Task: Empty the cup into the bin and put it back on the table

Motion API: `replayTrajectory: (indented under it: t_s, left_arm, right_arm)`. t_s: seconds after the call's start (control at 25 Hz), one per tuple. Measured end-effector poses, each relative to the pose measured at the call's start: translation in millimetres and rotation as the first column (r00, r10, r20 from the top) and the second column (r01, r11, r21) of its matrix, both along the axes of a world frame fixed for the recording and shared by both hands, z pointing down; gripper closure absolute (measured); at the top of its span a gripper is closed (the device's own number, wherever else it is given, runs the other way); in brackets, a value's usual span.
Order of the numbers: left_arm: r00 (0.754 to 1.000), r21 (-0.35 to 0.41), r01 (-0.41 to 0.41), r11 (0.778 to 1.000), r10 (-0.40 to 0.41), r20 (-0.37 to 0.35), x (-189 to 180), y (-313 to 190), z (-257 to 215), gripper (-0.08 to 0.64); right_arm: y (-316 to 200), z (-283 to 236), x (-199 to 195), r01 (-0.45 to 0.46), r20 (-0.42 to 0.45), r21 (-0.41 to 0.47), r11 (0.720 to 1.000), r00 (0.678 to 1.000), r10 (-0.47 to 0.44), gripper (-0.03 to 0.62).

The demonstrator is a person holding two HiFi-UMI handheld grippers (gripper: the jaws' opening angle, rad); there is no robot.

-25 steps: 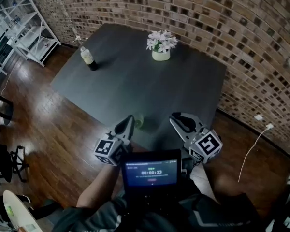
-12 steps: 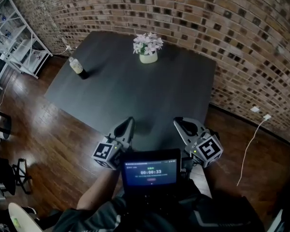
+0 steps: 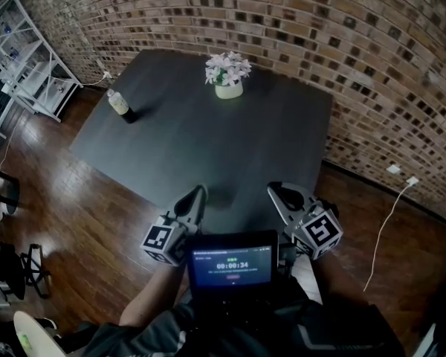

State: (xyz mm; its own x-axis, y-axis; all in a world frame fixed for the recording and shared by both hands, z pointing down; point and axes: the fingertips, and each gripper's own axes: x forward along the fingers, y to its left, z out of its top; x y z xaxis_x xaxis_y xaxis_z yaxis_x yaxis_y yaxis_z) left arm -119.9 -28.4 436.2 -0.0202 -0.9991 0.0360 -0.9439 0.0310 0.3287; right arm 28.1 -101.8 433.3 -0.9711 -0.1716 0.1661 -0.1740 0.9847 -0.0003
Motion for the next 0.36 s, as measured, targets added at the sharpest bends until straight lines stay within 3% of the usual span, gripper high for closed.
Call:
replayTrajectory:
  t_s: [0.36]
  left_arm:
    - [1.000, -0.003, 0.003, 1.000, -0.003, -0.016, -1.6, 4.5, 2.2, 0.557]
  right_arm:
    - [-3.4, -6.0, -7.9, -0.008, 0.021, -0.022, 1.000, 1.000, 0.009, 0.592]
